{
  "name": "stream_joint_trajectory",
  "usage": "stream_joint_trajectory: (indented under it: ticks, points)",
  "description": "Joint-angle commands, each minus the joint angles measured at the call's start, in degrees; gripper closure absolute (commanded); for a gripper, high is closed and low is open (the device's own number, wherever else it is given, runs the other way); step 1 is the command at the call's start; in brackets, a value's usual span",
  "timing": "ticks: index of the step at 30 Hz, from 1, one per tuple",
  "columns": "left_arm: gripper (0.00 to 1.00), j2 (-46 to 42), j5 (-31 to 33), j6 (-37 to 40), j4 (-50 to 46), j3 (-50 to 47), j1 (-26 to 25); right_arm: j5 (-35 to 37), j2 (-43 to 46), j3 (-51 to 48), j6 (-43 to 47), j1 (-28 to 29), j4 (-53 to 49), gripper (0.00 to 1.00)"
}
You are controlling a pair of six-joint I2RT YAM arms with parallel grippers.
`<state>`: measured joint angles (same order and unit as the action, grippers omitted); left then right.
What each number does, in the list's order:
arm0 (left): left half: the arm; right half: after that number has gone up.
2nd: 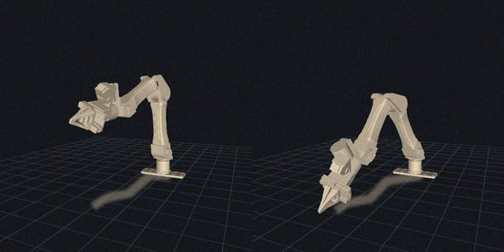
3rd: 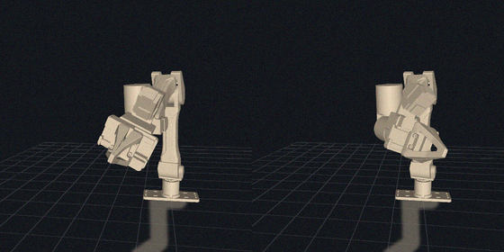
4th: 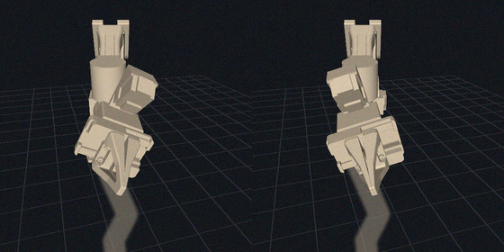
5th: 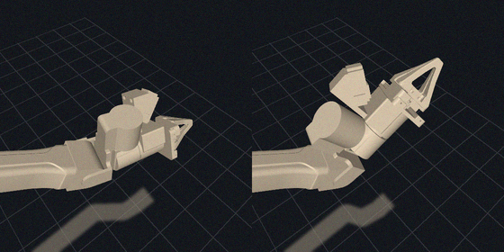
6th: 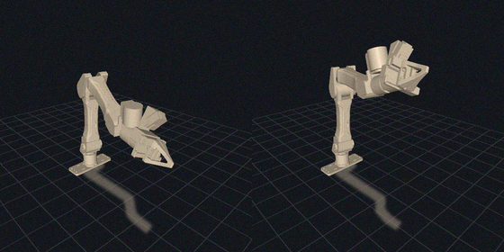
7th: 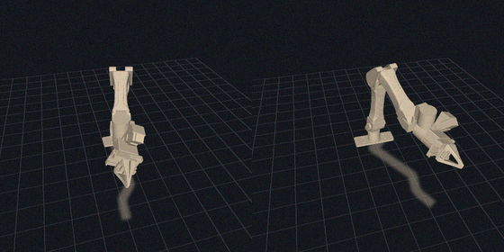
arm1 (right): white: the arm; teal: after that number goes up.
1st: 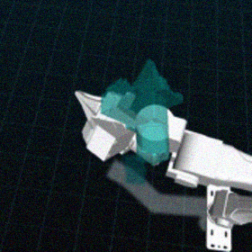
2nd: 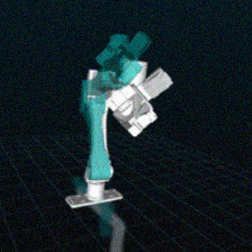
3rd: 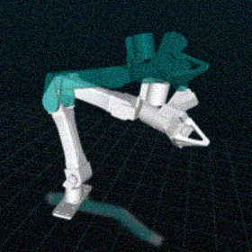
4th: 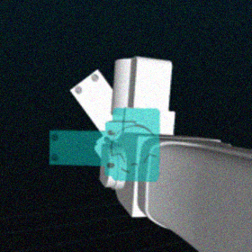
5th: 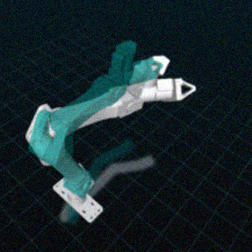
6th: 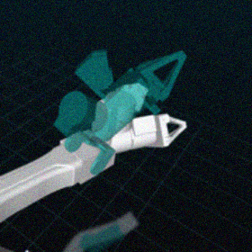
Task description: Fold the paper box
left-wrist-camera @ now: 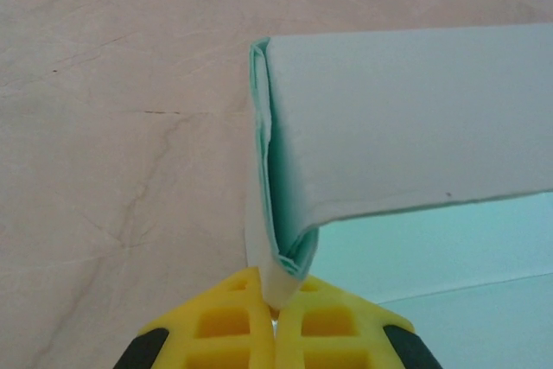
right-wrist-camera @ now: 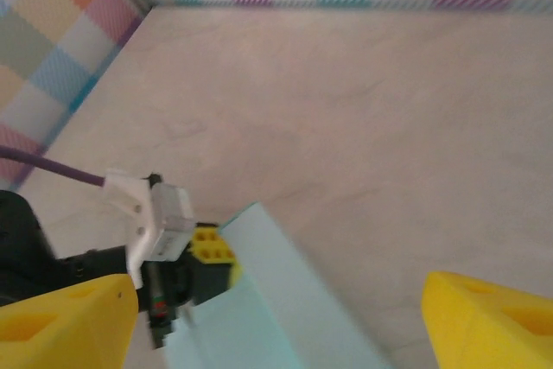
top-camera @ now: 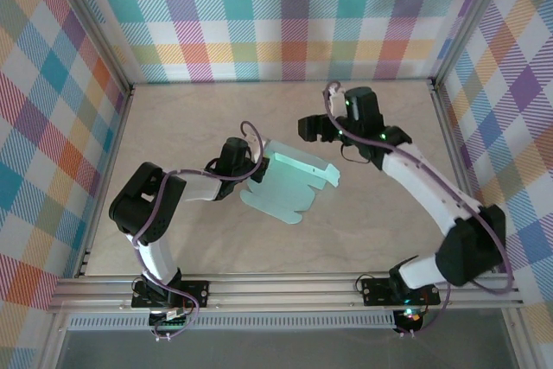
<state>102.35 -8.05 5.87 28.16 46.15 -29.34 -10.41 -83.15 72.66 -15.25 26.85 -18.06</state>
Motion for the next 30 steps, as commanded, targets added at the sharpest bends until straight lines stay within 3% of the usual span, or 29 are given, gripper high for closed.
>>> stream_joint_trajectory:
  ticks: [1,9,17,21,24,30]
  points:
    - [0.98,-1.38,-1.26,1.6,-2.45,-1.39,-1.45,-11.53,-6.23,5.64,-6.33,0.04,-10.39,0.17]
    - [0.98,-0.5,-0.64,1.6,-2.21,-1.51,-1.92,-10.76,-21.89,16.51,-0.95,-0.13,-15.12,0.24]
    - [0.97,1.42,-2.74,1.27,-0.84,-1.33,-1.94,-18.63,-35.3,27.45,0.41,-0.13,-19.1,0.32]
    - [0.96,1.81,-3.11,1.08,-0.36,-1.15,-1.89,-22.13,-37.98,28.31,-1.02,-0.13,-17.76,0.37]
    - [0.94,1.93,-2.98,1.08,-0.6,-1.13,-1.93,-22.12,-39.12,28.48,-0.51,-0.15,-18.05,0.44]
    - [0.94,2.61,-2.74,0.56,-0.45,-1.16,-1.94,-22.41,-42.04,29.37,1.6,-0.22,-20.03,0.49]
